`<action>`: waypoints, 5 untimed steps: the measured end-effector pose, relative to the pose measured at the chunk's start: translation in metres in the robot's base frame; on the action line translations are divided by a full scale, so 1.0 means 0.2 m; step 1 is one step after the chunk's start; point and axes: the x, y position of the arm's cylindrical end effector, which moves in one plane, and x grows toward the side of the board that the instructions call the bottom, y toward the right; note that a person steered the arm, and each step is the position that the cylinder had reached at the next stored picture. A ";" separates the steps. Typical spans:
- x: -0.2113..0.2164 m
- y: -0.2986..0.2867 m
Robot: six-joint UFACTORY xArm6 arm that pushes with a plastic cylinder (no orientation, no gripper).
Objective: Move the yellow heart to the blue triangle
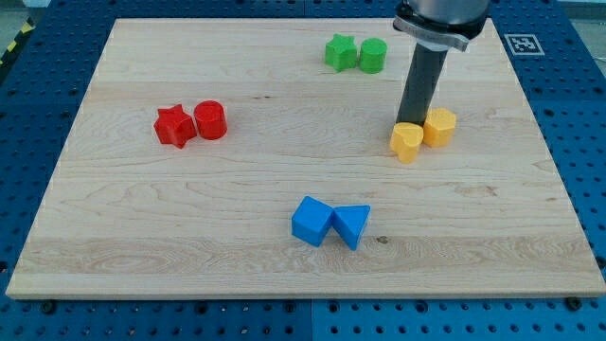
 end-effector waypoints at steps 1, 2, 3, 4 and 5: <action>0.17 0.00; 0.30 0.00; 0.34 0.05; 0.34 0.25; 0.35 0.24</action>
